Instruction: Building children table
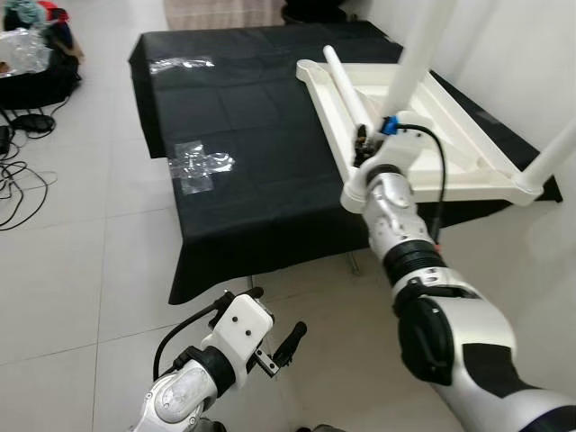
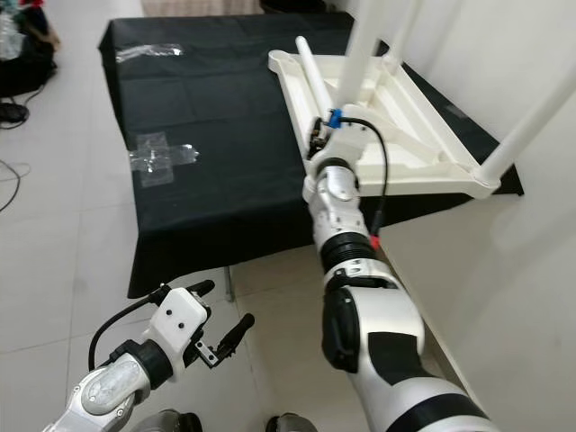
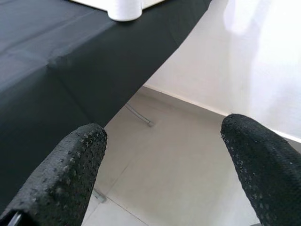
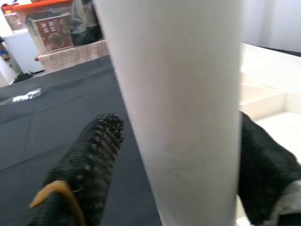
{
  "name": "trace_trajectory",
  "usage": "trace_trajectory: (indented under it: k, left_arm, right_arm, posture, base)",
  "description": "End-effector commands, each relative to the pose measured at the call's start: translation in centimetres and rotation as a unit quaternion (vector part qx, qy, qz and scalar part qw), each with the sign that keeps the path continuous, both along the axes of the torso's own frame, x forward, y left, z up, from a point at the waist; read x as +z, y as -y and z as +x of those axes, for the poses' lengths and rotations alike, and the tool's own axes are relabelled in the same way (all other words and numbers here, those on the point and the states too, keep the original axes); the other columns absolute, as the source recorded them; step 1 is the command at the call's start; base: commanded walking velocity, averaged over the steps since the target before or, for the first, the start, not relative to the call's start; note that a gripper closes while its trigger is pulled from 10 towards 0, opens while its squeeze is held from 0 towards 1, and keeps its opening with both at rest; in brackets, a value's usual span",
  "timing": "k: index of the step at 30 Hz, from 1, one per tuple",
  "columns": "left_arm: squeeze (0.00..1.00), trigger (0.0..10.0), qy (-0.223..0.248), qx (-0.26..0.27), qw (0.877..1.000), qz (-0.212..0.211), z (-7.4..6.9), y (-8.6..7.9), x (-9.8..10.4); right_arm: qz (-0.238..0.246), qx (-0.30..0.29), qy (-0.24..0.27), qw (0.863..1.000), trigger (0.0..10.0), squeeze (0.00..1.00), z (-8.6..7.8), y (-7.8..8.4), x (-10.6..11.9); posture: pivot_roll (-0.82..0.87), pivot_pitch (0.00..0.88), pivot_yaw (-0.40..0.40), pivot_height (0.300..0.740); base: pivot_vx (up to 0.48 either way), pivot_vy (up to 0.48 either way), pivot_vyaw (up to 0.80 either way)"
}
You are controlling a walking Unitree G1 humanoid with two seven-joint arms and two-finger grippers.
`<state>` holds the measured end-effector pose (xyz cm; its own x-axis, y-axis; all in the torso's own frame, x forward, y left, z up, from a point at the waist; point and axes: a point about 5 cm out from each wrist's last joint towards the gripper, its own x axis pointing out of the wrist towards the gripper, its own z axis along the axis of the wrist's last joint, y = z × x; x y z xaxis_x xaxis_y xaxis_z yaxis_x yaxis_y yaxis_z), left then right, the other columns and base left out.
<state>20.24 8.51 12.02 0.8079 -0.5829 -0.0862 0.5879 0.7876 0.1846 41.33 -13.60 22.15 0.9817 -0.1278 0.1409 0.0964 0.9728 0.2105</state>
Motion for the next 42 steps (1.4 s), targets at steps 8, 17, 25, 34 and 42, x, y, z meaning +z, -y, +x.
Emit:
trace_trajectory:
  k: [8, 17, 25, 34, 42]
  left_arm:
    - [0.0, 10.0, -0.007, 0.004, 1.0, 0.003, 0.3, -0.2, -0.7]
    - [0.0, 10.0, -0.005, 0.002, 1.0, 0.002, 0.5, -0.3, -0.9]
    - [0.0, 10.0, -0.006, 0.006, 1.0, 0.004, 0.7, -0.5, -1.2]
    - [0.0, 10.0, -0.008, 0.092, 0.995, -0.044, 1.5, -1.9, -0.7]
    - [0.0, 10.0, -0.003, 0.153, 0.986, -0.065, 1.5, -2.6, -0.4]
  right_arm:
    - [-0.064, -0.05, 0.018, 0.996, 10.0, 0.0, -0.7, 1.5, -0.2]
    - [-0.067, -0.039, 0.041, 0.996, 10.0, 0.0, -2.5, 3.8, -2.0]
    - [-0.13, 0.06, 0.078, 0.987, 10.0, 0.0, -7.3, 2.6, -4.7]
    - [-0.168, 0.086, 0.02, 0.982, 10.0, 0.0, -12.9, 3.2, -9.6]
    - [-0.159, 0.094, -0.018, 0.983, 10.0, 0.0, -14.5, 3.0, -10.1]
  posture:
    - [0.07, 0.087, -0.097, 0.74]
    - [0.06, 0.064, -0.089, 0.74]
    - [0.06, 0.044, -0.085, 0.74]
    - [0.05, 0.024, -0.072, 0.74]
    - [0.04, 0.012, -0.064, 0.74]
  base:
    - [0.0, 0.0, 0.0]
    - [0.0, 0.0, 0.0]
    - [0.0, 0.0, 0.0]
    - [0.0, 0.0, 0.0]
    - [0.0, 0.0, -0.5]
